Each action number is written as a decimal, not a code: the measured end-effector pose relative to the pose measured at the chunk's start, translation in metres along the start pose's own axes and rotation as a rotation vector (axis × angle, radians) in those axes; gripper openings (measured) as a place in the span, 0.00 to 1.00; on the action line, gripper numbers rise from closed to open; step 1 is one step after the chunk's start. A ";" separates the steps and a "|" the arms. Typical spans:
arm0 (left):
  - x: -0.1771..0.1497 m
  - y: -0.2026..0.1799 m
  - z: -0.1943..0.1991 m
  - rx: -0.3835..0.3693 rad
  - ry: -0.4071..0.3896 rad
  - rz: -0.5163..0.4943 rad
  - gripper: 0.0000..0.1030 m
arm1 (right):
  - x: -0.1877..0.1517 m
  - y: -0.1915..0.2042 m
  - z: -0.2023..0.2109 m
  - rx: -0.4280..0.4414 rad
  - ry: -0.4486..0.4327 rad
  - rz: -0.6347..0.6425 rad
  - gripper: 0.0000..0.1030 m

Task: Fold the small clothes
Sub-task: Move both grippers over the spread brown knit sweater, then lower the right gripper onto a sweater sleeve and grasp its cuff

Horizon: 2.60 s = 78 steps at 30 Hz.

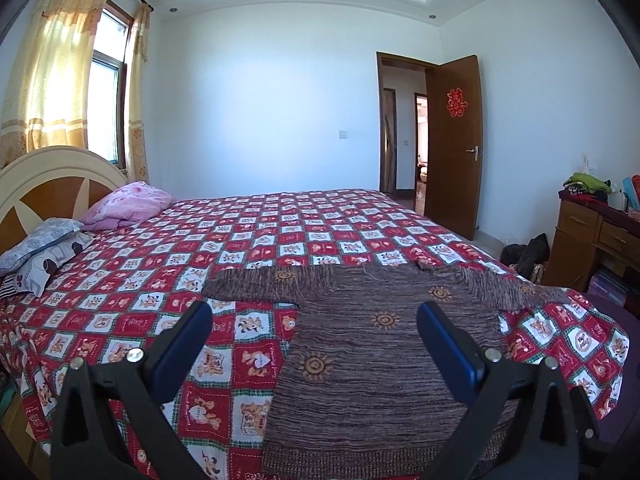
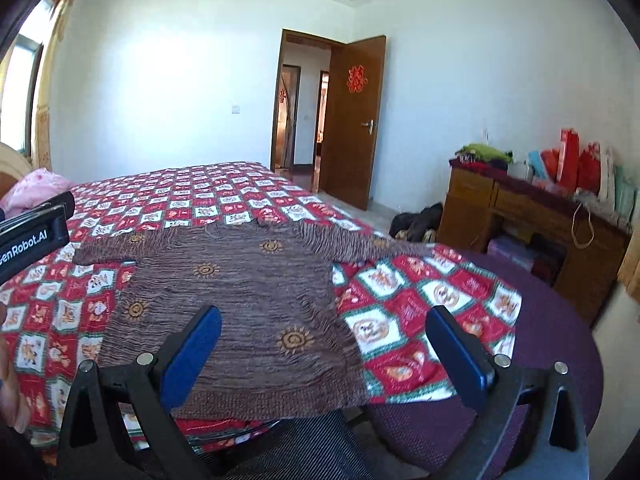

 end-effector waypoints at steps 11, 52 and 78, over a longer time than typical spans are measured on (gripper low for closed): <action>-0.005 -0.016 0.001 -0.035 0.011 -0.032 1.00 | 0.000 -0.009 -0.004 0.026 0.015 -0.059 0.99; -0.012 -0.019 -0.003 -0.086 0.030 -0.016 1.00 | 0.005 -0.018 -0.004 0.038 -0.021 -0.095 0.99; -0.072 -0.016 -0.134 -0.029 0.291 -0.050 1.00 | 0.032 -0.065 -0.152 -0.101 0.144 -0.045 0.99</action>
Point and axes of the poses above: each gripper's, at about its wrist camera, not at the fingertips, and z roughly against the way its jaws point, y to its left, x to its top, the point moved 9 cm from there along -z, roughly the way its jaws point, and after that the axes turned 1 degree about y, right-handed, at the moved point
